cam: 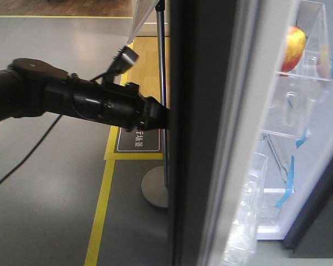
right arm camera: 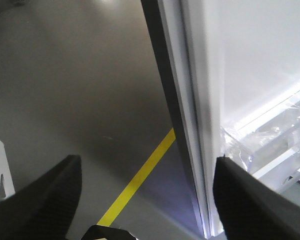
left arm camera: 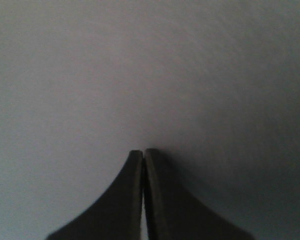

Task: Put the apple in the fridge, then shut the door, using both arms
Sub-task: 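Push the fridge door shut with the left gripper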

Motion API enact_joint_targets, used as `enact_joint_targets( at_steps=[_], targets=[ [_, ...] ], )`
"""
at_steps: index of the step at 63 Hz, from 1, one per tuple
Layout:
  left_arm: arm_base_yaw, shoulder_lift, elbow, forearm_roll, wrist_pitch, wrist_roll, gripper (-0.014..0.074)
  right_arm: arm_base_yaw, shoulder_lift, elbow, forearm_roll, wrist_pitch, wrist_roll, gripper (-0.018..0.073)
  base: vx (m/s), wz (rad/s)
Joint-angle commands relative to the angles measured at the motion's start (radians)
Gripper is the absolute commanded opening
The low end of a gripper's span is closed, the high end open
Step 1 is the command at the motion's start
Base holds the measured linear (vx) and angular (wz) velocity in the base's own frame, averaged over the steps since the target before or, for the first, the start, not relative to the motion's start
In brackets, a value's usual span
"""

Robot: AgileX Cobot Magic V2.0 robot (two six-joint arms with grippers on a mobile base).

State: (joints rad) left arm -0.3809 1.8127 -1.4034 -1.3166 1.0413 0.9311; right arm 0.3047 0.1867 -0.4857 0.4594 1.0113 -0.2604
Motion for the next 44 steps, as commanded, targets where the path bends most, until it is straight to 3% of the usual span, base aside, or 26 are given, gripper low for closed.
enact_joint_targets(
  at_steps=[1, 15, 28, 35, 44],
  targets=[
    [-0.078, -0.058, -0.03, -0.073, 0.04, 0.019, -0.0006, -0.002, 0.014, -0.024, 0.026, -0.054, -0.003, 0.0525, 0.0, 0.0],
    [-0.195, -0.058, -0.03, -0.073, -0.006, 0.054, -0.0006, -0.002, 0.014, -0.024, 0.026, -0.054, -0.003, 0.0525, 0.0, 0.0],
    [-0.2, -0.06, -0.03, -0.051, -0.017, 0.053, -0.0006, -0.002, 0.014, -0.024, 0.026, -0.054, -0.003, 0.0525, 0.0, 0.0],
    [-0.197, -0.078, -0.03, 0.041, -0.066, 0.023, -0.0006, -0.002, 0.014, -0.024, 0.026, -0.054, -0.003, 0.0525, 0.0, 0.0],
    [-0.197, -0.133, -0.03, 0.312, -0.181, -0.143, -0.0006, -0.002, 0.014, -0.024, 0.026, -0.054, -0.003, 0.0525, 0.0, 0.0]
  ],
)
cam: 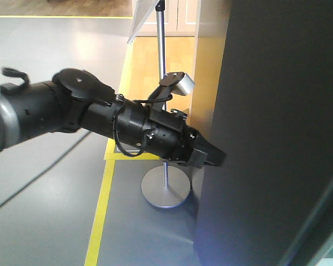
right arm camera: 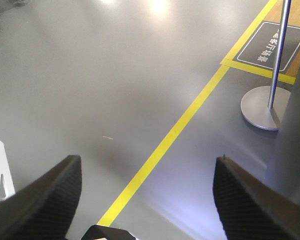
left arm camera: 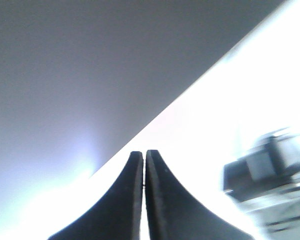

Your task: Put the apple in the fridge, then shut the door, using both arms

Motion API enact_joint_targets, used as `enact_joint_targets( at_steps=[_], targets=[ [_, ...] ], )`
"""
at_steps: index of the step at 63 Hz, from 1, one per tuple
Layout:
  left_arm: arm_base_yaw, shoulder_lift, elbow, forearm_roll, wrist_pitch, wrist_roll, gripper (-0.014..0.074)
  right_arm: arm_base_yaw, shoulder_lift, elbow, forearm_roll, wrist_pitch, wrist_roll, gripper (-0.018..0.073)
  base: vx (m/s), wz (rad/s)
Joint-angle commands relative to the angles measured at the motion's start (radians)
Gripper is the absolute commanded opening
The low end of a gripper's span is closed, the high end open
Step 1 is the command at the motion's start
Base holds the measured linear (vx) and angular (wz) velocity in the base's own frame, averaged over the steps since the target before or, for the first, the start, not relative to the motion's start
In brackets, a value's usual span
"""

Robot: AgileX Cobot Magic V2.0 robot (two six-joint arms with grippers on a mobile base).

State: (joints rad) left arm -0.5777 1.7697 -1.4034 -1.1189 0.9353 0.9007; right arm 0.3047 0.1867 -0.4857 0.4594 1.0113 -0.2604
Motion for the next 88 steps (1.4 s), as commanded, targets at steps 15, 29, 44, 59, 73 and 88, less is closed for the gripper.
enact_joint_targets(
  at_steps=[15, 29, 44, 59, 73, 88],
  targets=[
    [0.0, -0.208, -0.022, 0.631, -0.181, -0.477, -0.0006, -0.002, 0.014, -0.024, 0.026, -0.054, -0.003, 0.0525, 0.0, 0.0],
    [0.0, -0.345, 0.133, 0.804, -0.302, -0.606, -0.0006, -0.002, 0.014, -0.024, 0.026, -0.054, -0.003, 0.0525, 0.0, 0.0],
    [0.044, -0.48, 0.306, 0.807, -0.396, -0.652, -0.0006, -0.002, 0.014, -0.024, 0.028, -0.055, -0.003, 0.0525, 0.0, 0.0],
    [0.199, -0.603, 0.438, 0.812, -0.415, -0.655, -0.0006, -0.002, 0.014, -0.024, 0.072, -0.061, -0.003, 0.0525, 0.0, 0.0],
    [0.276, -0.701, 0.558, 0.875, -0.44, -0.685, -0.0006, -0.002, 0.014, -0.017, 0.028, -0.088, -0.003, 0.052, 0.0, 0.0],
    [0.299, -0.711, 0.587, 0.988, -0.441, -0.69, -0.0006, -0.002, 0.033, -0.017, -0.318, -0.138, 0.178, 0.0362, 0.0, 0.0]
  ],
)
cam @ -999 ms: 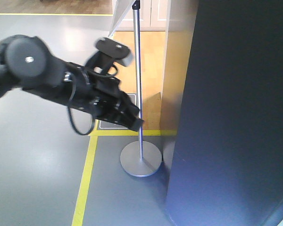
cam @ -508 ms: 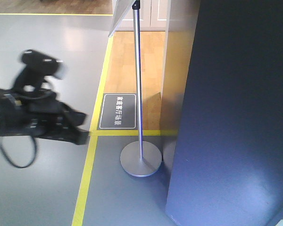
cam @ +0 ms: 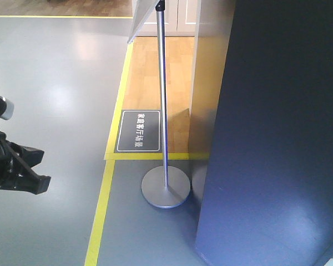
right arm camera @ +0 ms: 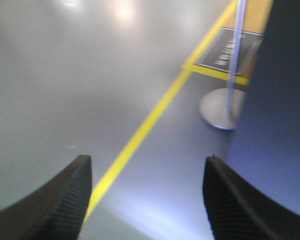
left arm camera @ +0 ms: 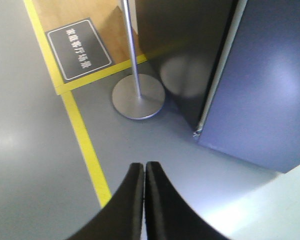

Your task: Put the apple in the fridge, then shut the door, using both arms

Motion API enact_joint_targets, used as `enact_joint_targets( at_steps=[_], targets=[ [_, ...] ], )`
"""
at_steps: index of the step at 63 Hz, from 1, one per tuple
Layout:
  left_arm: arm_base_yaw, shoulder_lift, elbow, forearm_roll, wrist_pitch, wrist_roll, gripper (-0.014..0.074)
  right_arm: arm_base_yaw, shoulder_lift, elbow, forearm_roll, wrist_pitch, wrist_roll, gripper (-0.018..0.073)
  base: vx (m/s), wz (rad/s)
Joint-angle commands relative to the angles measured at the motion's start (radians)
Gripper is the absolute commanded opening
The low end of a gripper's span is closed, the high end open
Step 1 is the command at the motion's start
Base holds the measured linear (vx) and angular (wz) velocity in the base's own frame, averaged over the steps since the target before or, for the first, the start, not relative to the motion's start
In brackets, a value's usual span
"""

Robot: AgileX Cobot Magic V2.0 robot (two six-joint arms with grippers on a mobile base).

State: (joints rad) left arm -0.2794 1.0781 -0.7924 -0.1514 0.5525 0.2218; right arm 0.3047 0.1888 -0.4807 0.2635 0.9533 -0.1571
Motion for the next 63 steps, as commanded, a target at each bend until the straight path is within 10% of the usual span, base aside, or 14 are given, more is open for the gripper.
enact_joint_targets(
  at_steps=[1, 17, 36, 63],
  targets=[
    [0.001, -0.02, -0.024, 0.021, -0.052, -0.012, -0.0006, -0.002, 0.036, -0.022, -0.141, -0.081, 0.089, 0.0345, 0.0, 0.0],
    [0.001, -0.02, -0.024, 0.019, -0.037, -0.012, -0.0006, -0.002, 0.141, -0.022, -0.329, -0.109, 0.211, -0.0019, 0.0, 0.0],
    [0.001, -0.02, -0.024, 0.019, -0.037, -0.012, -0.0006, -0.002, 0.341, -0.029, -0.431, -0.291, 0.259, -0.0011, 0.0, 0.0],
    [0.001, -0.02, -0.024, 0.019, -0.037, -0.012, -0.0006, -0.007, 0.658, -0.249, -0.629, -0.214, 0.388, -0.0004, 0.0, 0.0]
  ],
)
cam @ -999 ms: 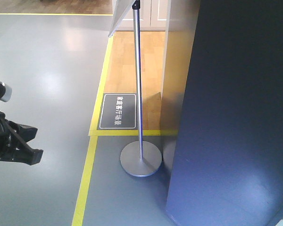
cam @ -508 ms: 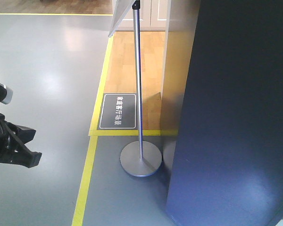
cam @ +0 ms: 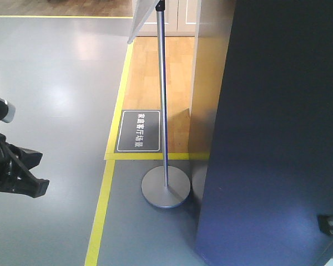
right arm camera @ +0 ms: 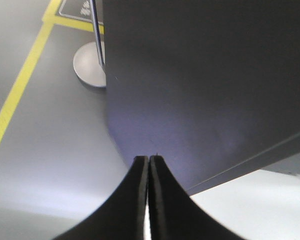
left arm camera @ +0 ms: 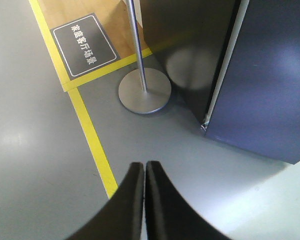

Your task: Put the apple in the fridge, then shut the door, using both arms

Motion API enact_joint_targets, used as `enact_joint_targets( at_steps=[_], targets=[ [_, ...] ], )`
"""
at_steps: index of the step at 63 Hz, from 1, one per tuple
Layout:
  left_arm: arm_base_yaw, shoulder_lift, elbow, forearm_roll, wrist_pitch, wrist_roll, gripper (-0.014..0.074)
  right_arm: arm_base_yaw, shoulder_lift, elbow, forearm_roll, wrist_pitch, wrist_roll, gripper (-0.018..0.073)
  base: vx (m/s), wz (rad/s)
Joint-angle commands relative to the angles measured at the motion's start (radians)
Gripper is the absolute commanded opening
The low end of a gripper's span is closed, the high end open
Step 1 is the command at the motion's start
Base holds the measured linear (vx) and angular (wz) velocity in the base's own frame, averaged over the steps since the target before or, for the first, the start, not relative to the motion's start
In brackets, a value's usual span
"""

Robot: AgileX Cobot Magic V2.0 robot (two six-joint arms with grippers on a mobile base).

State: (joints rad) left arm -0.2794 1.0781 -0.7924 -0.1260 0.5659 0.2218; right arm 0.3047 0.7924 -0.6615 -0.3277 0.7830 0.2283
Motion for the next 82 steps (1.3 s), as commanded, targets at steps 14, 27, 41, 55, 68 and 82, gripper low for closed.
enact_joint_targets(
  at_steps=[14, 27, 41, 55, 68, 82],
  targets=[
    [0.001, -0.02, -0.024, -0.007, -0.051, -0.012, -0.0006, -0.181, 0.103, -0.158, -0.015, -0.128, -0.014, -0.0003, 0.0, 0.0],
    [0.001, -0.02, -0.024, -0.007, -0.051, -0.012, -0.0006, -0.34, 0.103, -0.194, 0.105, -0.274, -0.084, -0.0003, 0.0, 0.0],
    [0.001, -0.02, -0.024, -0.006, -0.052, -0.012, -0.0006, -0.449, 0.108, -0.194, 0.131, -0.407, -0.085, -0.0003, 0.0, 0.0],
    [0.001, -0.02, -0.024, -0.006, -0.052, -0.012, -0.0006, -0.504, 0.161, -0.194, 0.127, -0.51, -0.085, -0.0003, 0.0, 0.0],
    [0.001, -0.02, -0.024, -0.006, -0.052, -0.012, -0.0006, -0.502, 0.232, -0.194, 0.101, -0.61, -0.085, -0.0003, 0.0, 0.0],
    [0.001, -0.02, -0.024, -0.006, -0.052, -0.012, -0.0006, -0.502, 0.318, -0.194, 0.101, -0.693, -0.085, -0.0003, 0.0, 0.0]
  ],
)
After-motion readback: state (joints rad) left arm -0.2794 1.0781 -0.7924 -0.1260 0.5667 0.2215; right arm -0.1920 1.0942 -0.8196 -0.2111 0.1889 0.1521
